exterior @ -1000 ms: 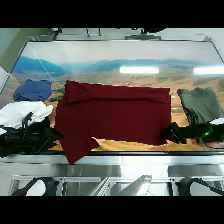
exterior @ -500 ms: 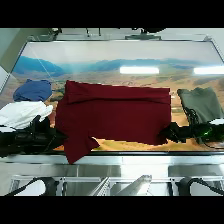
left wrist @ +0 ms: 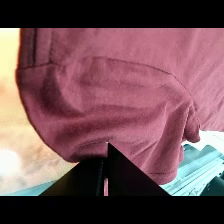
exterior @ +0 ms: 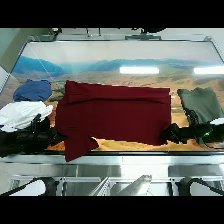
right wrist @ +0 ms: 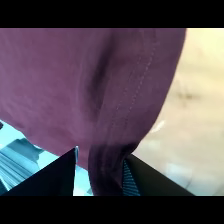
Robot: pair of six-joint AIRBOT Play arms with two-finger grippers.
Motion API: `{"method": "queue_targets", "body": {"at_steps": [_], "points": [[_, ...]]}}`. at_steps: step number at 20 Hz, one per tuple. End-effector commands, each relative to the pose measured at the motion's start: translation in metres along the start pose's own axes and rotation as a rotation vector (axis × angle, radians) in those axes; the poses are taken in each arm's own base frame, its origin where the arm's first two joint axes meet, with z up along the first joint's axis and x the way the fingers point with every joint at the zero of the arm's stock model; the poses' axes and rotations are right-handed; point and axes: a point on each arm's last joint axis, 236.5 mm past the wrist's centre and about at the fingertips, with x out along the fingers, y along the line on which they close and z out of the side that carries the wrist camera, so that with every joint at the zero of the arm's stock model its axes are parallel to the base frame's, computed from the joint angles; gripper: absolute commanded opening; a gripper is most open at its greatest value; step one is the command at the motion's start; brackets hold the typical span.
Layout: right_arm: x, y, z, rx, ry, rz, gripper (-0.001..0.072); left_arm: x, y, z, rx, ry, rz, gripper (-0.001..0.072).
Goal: Fold the shirts.
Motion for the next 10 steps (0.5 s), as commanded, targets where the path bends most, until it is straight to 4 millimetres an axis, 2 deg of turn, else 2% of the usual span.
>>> {"method": "queue_targets", "body": {"at_steps": [1,4,7,10], "points": [[-0.001,-0.003,-0.007,0.000,0.032,-0.010,0.0361,0.000,-0.005,-0.005,0.017,0.022,-0.023,0.0024],[-0.015,-0.007,-0.005,0.049,0.012,0.025,0.0361,0.000,-0.005,-0.005,0.016,0.023,-0.023,0.0024],[-0.036,-0.023,0.010,0.136,-0.089,0.039,0.0361,0.000,-0.006,-0.006,0.016,0.027,-0.026,0.0024],[-0.029,-0.035,0.004,0.183,-0.098,0.030,0.0362,0.000,-0.009,-0.010,0.016,0.043,-0.038,0.0024]]}}
